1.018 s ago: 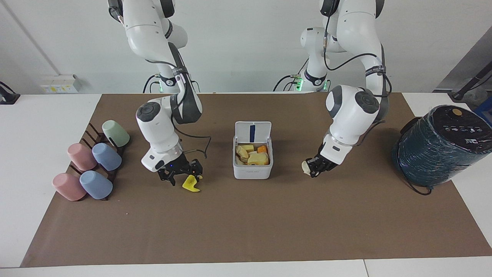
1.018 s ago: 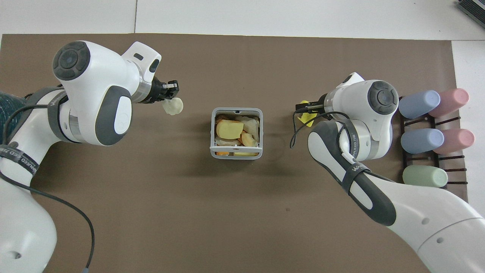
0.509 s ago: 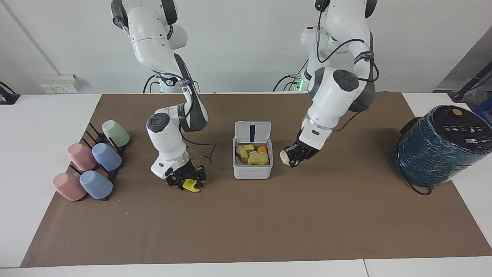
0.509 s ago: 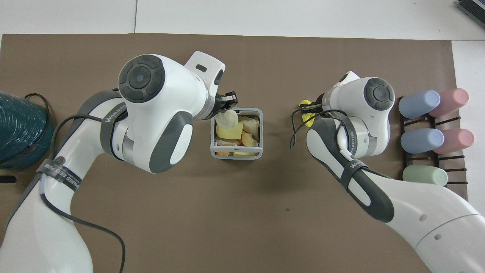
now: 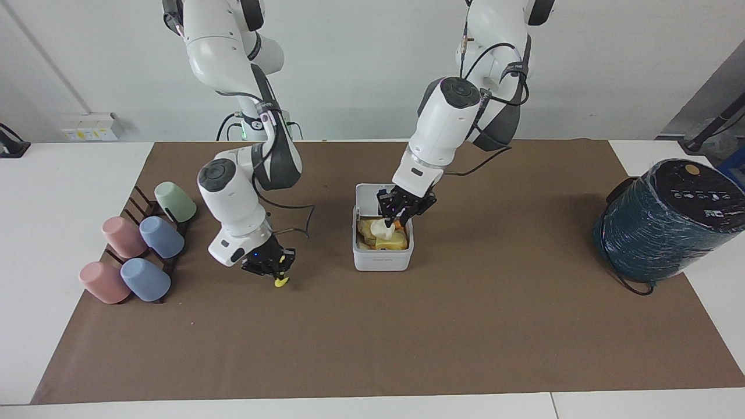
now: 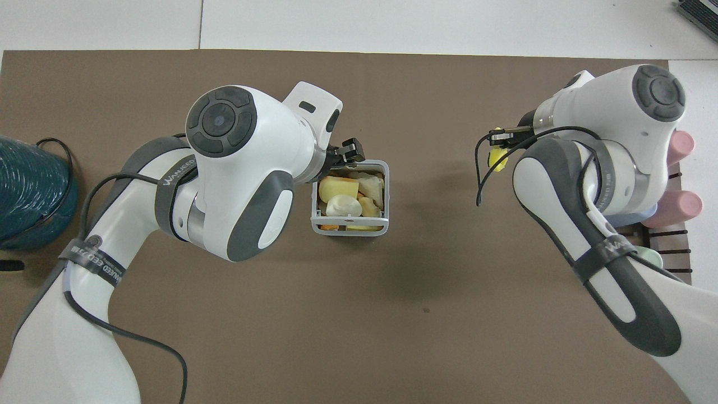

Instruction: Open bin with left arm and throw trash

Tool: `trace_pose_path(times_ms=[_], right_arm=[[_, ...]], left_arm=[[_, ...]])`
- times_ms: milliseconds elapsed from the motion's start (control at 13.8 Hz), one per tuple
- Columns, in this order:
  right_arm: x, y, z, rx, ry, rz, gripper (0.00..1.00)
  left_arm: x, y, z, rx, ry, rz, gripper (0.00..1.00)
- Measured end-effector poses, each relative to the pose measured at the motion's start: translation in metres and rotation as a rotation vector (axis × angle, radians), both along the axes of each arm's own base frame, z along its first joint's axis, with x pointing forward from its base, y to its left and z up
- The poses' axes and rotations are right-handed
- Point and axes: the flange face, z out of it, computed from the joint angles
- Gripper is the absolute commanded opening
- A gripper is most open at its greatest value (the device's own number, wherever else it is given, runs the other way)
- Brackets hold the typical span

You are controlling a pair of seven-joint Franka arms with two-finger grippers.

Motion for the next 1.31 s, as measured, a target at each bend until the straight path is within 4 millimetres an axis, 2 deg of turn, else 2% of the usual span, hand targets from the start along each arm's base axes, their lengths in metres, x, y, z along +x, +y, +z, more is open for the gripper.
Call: trace_pose_path(times_ms=[73,218,436,582,727,873,1018,1236,1309], right_arm=[[-0.006,0.005,0.014,0.022,0.016,-0.041,0.0],[-0.019,0.036,0.033,0.124,0.06,-0.157,0.0],[-0.031,0.097,0.042,0.242,0.1,-0.283,0.0],[-0.041,0.145,0.042,0.304,0.098,-0.362,0.0],[-0.054,0.19,0.034,0.331,0.103,-0.408,0.11],[-0.064,0.211,0.017,0.328,0.12,-0.429,0.24],[-0.064,0.212,-0.001,0.322,0.118,-0.441,0.48],[-0.065,0.221,-0.023,0.324,0.098,-0.444,0.73],[-0.066,0.226,-0.026,0.325,0.094,-0.44,0.93]], left_arm=[[0.004,0.007,0.001,0.005,-0.005,0.011,0.85],[0.021,0.039,0.005,0.054,-0.024,0.042,0.85],[0.054,0.125,0.014,0.132,-0.001,0.037,0.85],[0.07,0.193,0.024,0.169,0.03,-0.012,0.85],[0.075,0.25,0.039,0.2,0.04,-0.06,0.85],[0.071,0.287,0.061,0.214,0.032,-0.092,0.85],[0.056,0.304,0.084,0.244,0.039,-0.131,0.85],[0.032,0.31,0.114,0.294,0.06,-0.178,0.86],[0.026,0.313,0.122,0.311,0.064,-0.192,0.86]])
